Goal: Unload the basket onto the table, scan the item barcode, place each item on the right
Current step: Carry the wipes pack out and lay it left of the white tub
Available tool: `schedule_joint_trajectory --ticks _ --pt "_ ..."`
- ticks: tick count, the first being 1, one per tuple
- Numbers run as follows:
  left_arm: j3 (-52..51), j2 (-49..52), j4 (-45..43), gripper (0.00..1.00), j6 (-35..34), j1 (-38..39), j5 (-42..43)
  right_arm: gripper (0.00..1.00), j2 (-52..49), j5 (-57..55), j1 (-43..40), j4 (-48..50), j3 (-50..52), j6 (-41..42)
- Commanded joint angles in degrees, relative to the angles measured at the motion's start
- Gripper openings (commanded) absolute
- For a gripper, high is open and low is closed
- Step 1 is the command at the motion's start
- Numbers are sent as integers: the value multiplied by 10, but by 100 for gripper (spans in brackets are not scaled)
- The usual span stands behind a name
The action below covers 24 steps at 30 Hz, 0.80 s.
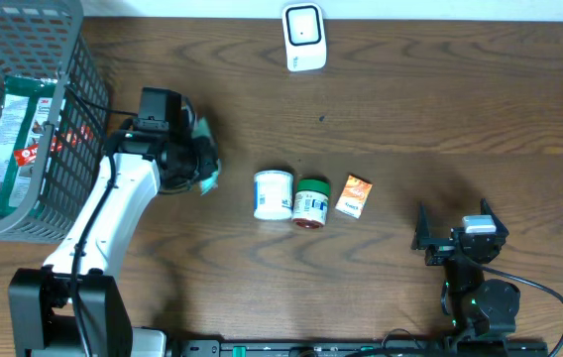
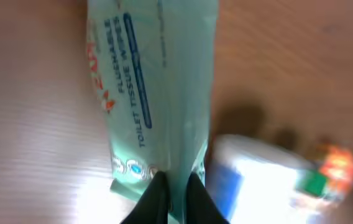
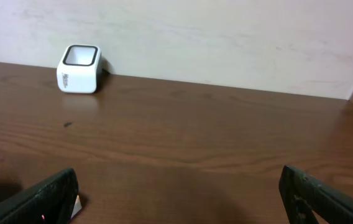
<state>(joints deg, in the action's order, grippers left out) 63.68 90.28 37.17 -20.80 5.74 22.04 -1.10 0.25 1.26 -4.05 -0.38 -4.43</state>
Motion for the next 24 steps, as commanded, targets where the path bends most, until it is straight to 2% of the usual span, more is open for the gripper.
schedule_joint_trajectory --ticks 1,12,15,18,24 --pt "-10 8 -40 7 -14 -3 146 99 1 -1 -8 -2 1 -3" --pt "-75 73 -150 7 -24 -12 211 99 1 -1 -8 -2 1 -3" --pt "-95 107 -217 7 -35 -39 290 99 1 -1 -8 -2 1 -3" --pt "-95 113 -205 7 -16 -69 287 99 1 -1 -8 -2 1 -3" --pt "-95 113 -152 7 32 -108 211 99 1 -1 -8 -2 1 -3"
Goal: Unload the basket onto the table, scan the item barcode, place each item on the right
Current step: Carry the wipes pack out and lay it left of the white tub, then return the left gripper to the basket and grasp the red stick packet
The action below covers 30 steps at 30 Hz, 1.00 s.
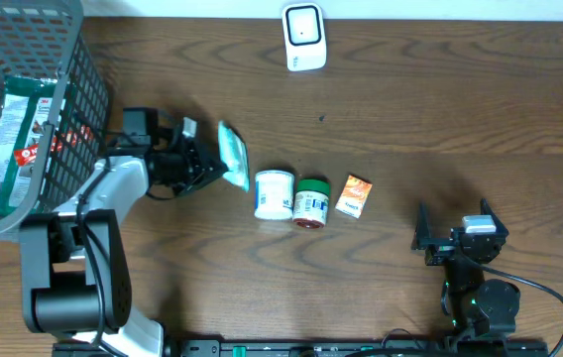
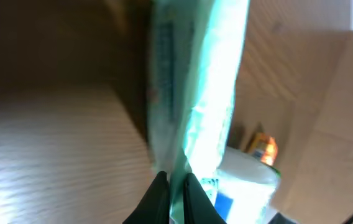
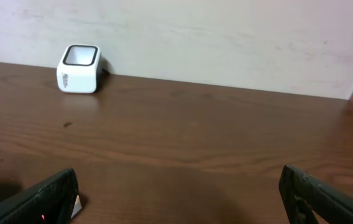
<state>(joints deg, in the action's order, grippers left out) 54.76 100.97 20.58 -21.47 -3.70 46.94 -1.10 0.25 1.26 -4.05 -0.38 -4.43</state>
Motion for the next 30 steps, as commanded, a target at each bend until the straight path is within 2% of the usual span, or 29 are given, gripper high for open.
schedule_joint_trajectory --ticks 1,2,5,6,7,14,16,18,20,22,27,30 --pt "-6 6 17 7 39 -17 -45 99 1 -1 -8 -2 1 -3" --pt "-6 5 23 7 39 -21 -57 99 1 -1 -8 -2 1 -3" --pt "-5 -2 25 17 38 -25 -77 99 1 -1 -8 -2 1 -3" --pt "-5 -12 26 25 35 -27 -89 99 1 -1 -8 -2 1 -3" --pt "-5 -24 26 29 31 -27 -103 99 1 -1 -8 -2 1 -3" --pt "2 -171 35 31 4 -17 -121 99 1 -1 -8 -2 1 -3" --pt "33 -236 72 35 1 -8 -154 99 1 -1 -8 -2 1 -3" --pt "90 -279 133 38 0 -5 -206 99 1 -1 -8 -2 1 -3" --pt "197 -296 232 47 0 -5 -299 99 1 -1 -8 -2 1 -3" --pt "296 -291 289 50 -1 -5 -391 99 1 -1 -8 -2 1 -3" --pt "410 -276 296 51 -24 -11 -581 99 1 -1 -8 -2 1 -3" --pt "416 -261 266 54 -41 -38 -631 99 1 -1 -8 -2 1 -3"
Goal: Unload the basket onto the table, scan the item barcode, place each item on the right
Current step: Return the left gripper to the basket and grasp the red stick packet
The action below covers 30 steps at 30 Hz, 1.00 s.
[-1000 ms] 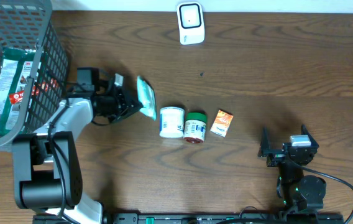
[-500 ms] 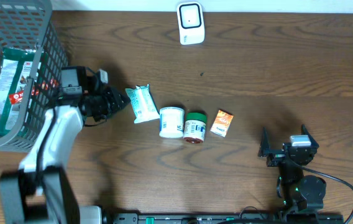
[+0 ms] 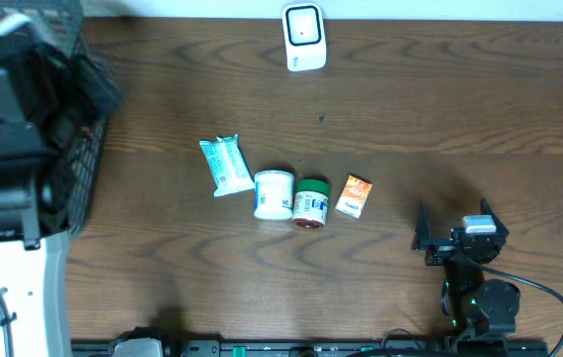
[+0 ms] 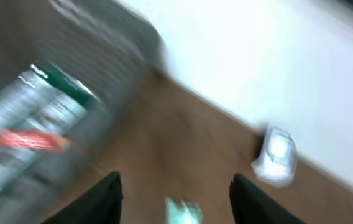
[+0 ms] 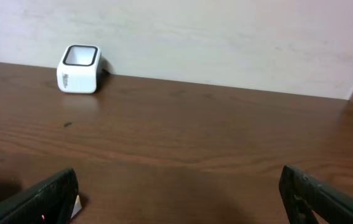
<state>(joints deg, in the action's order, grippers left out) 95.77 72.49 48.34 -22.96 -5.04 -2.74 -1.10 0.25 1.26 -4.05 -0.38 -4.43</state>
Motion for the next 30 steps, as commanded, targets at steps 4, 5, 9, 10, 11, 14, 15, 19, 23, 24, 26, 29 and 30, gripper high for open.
schedule_joint_trajectory --ticks 4,5,9,10,11,14,15,19,23,24,26,29,30 --pt "6 85 -30 55 -42 -81 -138 99 1 -1 -8 -2 1 -3" --pt "6 115 -33 55 -42 -102 -137 99 1 -1 -8 -2 1 -3" --pt "6 205 -40 55 -44 -158 -105 99 1 -1 -8 -2 1 -3" --pt "6 226 -43 55 -53 -172 -91 99 1 -1 -8 -2 1 -3" --pt "6 252 -48 55 -62 -192 -64 99 1 -1 -8 -2 1 -3" --pt "6 326 -64 55 -107 -249 42 99 1 -1 -8 -2 1 -3" --pt "6 345 -71 55 -123 -260 60 99 1 -1 -8 -2 1 -3" --pt "6 402 -98 60 -163 -276 96 99 1 -1 -8 -2 1 -3" --pt "6 444 -103 60 -183 -272 94 99 1 -1 -8 -2 1 -3" --pt "6 454 -105 60 -184 -270 86 99 1 -1 -8 -2 1 -3" --pt "6 465 -105 60 -193 -269 57 99 1 -1 -8 -2 1 -3" --pt "-1 476 -106 60 -194 -268 4 99 1 -1 -8 -2 1 -3" --pt "-6 477 -110 60 -194 -267 -9 99 1 -1 -8 -2 1 -3"
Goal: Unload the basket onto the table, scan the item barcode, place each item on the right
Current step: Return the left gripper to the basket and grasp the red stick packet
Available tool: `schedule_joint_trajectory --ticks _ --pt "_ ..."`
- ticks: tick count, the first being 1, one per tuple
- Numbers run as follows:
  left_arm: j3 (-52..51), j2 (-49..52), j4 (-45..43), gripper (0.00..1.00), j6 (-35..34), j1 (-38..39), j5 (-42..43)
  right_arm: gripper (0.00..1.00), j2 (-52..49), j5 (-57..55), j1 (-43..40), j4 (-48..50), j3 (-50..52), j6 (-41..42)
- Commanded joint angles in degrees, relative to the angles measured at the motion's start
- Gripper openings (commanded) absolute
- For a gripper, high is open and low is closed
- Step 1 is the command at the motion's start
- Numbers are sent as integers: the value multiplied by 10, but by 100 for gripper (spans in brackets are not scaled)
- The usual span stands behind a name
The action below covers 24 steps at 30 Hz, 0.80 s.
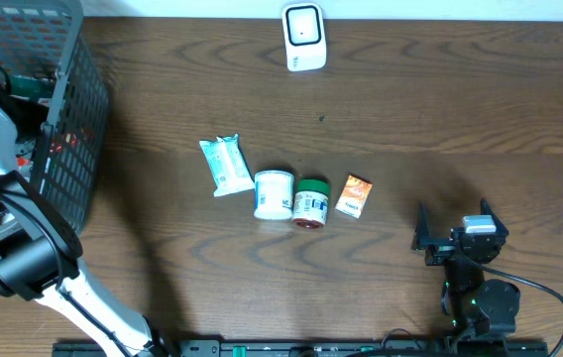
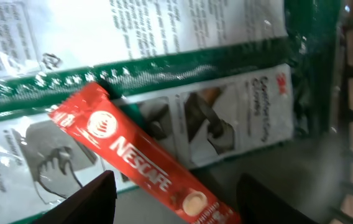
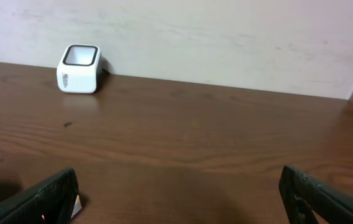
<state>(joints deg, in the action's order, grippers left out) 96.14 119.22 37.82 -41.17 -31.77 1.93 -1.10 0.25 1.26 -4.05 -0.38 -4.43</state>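
Observation:
In the left wrist view a red Nescafe stick [image 2: 145, 167] lies slantwise on a green-and-white packet [image 2: 164, 74] inside the basket. My left gripper [image 2: 176, 208] hangs open just above them, and the stick's lower end runs between its fingertips [image 2: 96, 199]. Overhead, the left arm reaches into the grey basket [image 1: 68, 129] at the far left. The white scanner [image 1: 303, 38] stands at the table's back edge. My right gripper [image 1: 457, 238] rests open at the front right, holding nothing.
A row lies mid-table: a teal wipes pack [image 1: 224, 165], a white jar [image 1: 273, 193], a green jar [image 1: 311, 202] and an orange box [image 1: 353, 196]. The right wrist view shows the scanner [image 3: 79, 77] far off by the wall.
My left gripper was open and raised near the basket; now it is down inside the basket, right over the red stick. The wipes pack and the right arm have not moved.
My left gripper was shut on the wipes pack beside the basket, then held it next to the white jar. After that the pack lay at the left end of the row and the gripper was open and raised. Now it is in the basket.

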Motion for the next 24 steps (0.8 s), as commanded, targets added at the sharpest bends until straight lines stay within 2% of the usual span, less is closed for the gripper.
schedule_joint_trajectory --ticks 1,11,13,14,15,16,17,24 --pt "-15 10 -9 61 -12 1 -63 99 1 -1 -8 -2 1 -3" --pt "-26 51 -41 62 -12 1 -78 99 1 -1 -8 -2 1 -3" --pt "-26 63 -41 59 -12 1 -78 99 1 -1 -8 -2 1 -3" --pt "-26 67 -41 54 -12 1 -78 99 1 -1 -8 -2 1 -3" --pt "-26 68 -41 31 -11 1 -78 99 1 -1 -8 -2 1 -3" --pt "-26 67 -41 14 -11 1 -78 99 1 -1 -8 -2 1 -3" --pt "-22 58 -41 7 -11 0 -78 99 1 -1 -8 -2 1 -3" --pt "-6 -97 -41 7 31 -2 -92 99 1 -2 -8 -2 1 -3"
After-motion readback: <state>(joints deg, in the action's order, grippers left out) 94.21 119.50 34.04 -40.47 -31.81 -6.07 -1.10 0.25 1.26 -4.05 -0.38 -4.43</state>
